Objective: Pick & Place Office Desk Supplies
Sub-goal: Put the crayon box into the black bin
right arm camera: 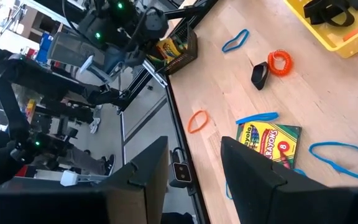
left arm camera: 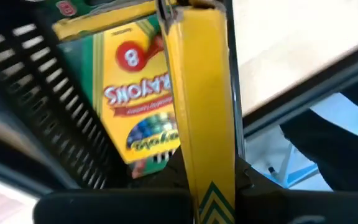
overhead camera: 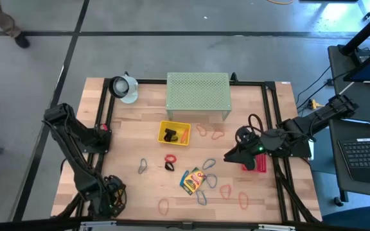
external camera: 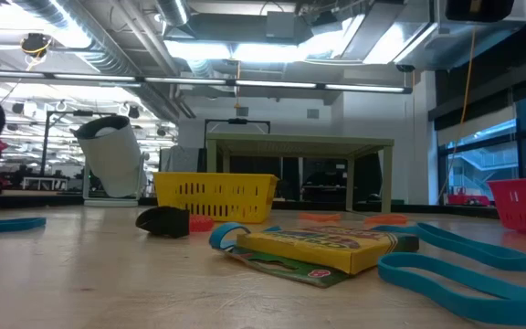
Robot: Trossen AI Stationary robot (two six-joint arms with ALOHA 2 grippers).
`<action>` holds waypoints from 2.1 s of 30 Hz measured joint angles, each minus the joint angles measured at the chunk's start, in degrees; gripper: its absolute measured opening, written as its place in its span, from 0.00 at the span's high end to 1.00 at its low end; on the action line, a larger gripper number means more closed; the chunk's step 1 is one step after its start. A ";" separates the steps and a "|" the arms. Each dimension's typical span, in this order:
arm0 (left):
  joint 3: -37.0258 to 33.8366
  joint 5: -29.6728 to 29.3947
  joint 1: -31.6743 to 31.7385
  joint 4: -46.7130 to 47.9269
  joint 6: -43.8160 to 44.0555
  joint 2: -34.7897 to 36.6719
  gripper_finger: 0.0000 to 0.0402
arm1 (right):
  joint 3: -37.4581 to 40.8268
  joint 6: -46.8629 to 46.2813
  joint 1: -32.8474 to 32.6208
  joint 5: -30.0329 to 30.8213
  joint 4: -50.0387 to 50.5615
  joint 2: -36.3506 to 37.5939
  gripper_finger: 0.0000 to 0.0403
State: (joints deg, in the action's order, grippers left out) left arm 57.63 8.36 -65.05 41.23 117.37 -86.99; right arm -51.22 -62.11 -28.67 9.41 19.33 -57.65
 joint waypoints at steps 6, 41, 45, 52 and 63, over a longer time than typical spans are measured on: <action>-1.93 0.76 1.78 -3.25 -2.95 -2.13 0.96 | 0.00 -1.98 0.00 -0.79 -0.09 -0.02 0.63; -2.97 -3.78 23.26 10.71 -26.66 -2.07 0.96 | -0.02 -1.31 -0.44 -1.29 -3.13 -0.02 0.63; -2.97 -3.37 25.13 10.83 -27.30 -2.07 0.94 | -0.02 -1.29 -0.44 -1.33 -3.13 0.00 0.63; -2.99 -0.17 25.50 13.73 -24.77 0.14 0.79 | -0.02 -0.17 -1.12 -1.51 -3.13 0.00 0.63; -2.97 -0.38 25.28 19.83 -20.88 7.60 0.61 | -0.02 1.73 -1.18 -1.49 -3.40 0.00 0.63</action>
State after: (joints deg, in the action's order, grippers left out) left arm 54.65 7.98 -39.77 61.06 96.50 -79.39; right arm -51.24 -60.38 -29.85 7.92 15.93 -57.65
